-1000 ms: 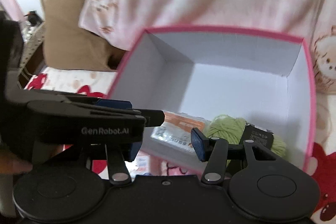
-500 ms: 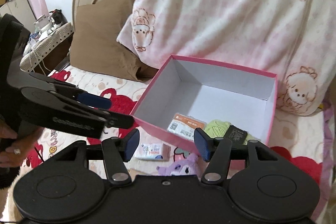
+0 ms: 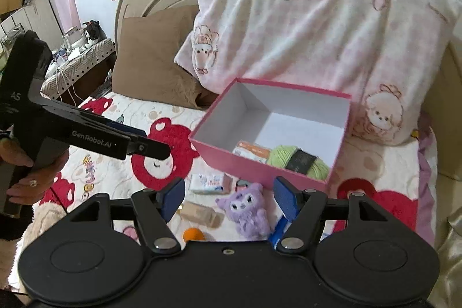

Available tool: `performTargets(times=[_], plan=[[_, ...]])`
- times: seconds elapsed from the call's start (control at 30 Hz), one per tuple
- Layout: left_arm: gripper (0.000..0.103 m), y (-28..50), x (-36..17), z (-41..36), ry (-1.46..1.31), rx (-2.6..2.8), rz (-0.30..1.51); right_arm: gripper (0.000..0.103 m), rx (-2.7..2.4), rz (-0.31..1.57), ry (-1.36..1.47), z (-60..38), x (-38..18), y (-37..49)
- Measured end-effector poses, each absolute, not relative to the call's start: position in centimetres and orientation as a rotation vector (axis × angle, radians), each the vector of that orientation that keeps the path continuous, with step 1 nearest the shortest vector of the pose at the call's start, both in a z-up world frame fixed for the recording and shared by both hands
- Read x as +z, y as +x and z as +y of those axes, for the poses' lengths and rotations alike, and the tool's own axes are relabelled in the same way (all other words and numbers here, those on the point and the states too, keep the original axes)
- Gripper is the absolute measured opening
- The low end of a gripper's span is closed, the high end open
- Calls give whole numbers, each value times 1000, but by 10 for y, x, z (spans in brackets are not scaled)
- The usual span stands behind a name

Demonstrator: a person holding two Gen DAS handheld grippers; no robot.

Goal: Organize objects
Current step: 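Open the left tool to release the floss box and withdraw, then lower the left tool onto the blue wipes pack and close it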

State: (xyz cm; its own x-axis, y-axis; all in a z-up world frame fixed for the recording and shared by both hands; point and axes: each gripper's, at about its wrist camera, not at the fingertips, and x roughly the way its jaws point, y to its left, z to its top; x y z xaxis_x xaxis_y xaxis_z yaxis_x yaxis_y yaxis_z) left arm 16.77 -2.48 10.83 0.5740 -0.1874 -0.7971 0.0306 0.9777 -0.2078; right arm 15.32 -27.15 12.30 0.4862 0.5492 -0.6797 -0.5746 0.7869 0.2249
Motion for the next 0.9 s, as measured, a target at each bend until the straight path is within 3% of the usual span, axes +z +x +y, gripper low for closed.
performTargets(times=[0.4, 0.9], plan=[[63, 165, 37, -72, -258, -219, 957, 75, 579, 828, 114, -324, 43, 139], [59, 167, -46, -127, -187, -273, 927, 75, 470, 787, 43, -354, -49, 162]])
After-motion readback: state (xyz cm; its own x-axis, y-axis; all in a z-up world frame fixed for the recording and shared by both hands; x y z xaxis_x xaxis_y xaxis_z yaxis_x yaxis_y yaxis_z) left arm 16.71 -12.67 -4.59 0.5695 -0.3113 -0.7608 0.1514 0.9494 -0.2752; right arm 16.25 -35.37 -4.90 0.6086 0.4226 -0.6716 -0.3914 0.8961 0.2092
